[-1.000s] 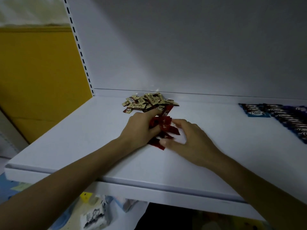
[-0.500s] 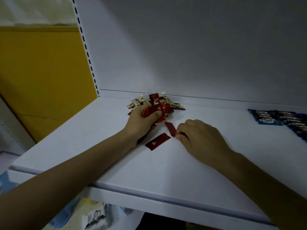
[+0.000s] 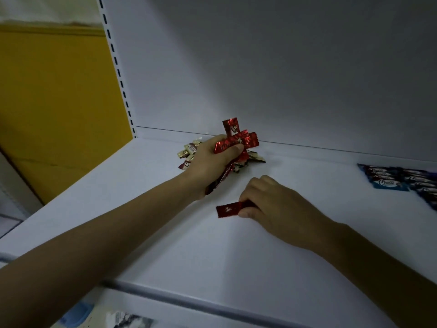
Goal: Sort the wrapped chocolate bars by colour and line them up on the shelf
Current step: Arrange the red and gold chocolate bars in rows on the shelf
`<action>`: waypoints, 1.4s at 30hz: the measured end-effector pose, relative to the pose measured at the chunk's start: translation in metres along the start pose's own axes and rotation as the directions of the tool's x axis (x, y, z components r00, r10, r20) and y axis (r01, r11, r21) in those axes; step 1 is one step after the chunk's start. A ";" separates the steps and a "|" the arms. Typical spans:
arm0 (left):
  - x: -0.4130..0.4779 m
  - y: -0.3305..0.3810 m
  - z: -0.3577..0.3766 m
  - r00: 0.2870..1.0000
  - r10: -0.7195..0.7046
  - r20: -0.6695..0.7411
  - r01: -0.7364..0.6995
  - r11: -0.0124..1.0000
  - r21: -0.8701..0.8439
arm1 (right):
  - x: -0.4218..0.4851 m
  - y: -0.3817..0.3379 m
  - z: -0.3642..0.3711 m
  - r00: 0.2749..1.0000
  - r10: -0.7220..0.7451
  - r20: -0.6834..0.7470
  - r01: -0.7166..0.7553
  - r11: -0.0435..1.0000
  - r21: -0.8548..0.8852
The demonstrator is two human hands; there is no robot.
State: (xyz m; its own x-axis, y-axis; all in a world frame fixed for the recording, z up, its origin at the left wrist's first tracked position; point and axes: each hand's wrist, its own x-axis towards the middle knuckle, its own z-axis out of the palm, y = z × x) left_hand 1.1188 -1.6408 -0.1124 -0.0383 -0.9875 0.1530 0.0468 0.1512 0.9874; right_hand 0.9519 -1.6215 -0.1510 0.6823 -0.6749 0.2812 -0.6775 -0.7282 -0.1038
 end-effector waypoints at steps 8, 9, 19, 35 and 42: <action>0.041 -0.015 0.059 0.994 -0.098 0.050 0.103 0.988 -0.117 | -0.046 0.088 -0.027 0.940 0.338 -0.044 -0.340 0.922 -0.185; 0.045 -0.020 0.070 0.995 -0.094 0.042 0.099 0.986 -0.133 | -0.045 0.088 -0.028 0.929 0.363 -0.077 -0.369 0.924 -0.102; 0.058 -0.060 0.102 0.987 0.121 -0.103 -0.132 0.986 -0.103 | -0.061 0.098 -0.049 0.797 0.596 -0.098 -0.512 0.752 0.416; 0.055 -0.055 0.102 0.990 0.122 -0.069 -0.126 0.990 -0.066 | -0.038 0.088 -0.048 0.836 0.514 -0.194 -0.433 0.834 0.342; 0.049 -0.051 0.102 0.993 0.103 -0.061 -0.112 0.980 -0.166 | -0.036 0.101 -0.034 0.722 0.690 0.043 -0.689 0.713 0.128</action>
State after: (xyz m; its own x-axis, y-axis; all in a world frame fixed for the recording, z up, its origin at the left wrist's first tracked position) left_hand 1.0126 -1.6925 -0.1512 0.0282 -0.9676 0.2510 0.2161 0.2510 0.9435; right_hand 0.8497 -1.6667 -0.1389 0.0371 -0.9952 0.0907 -0.9182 -0.0698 -0.3899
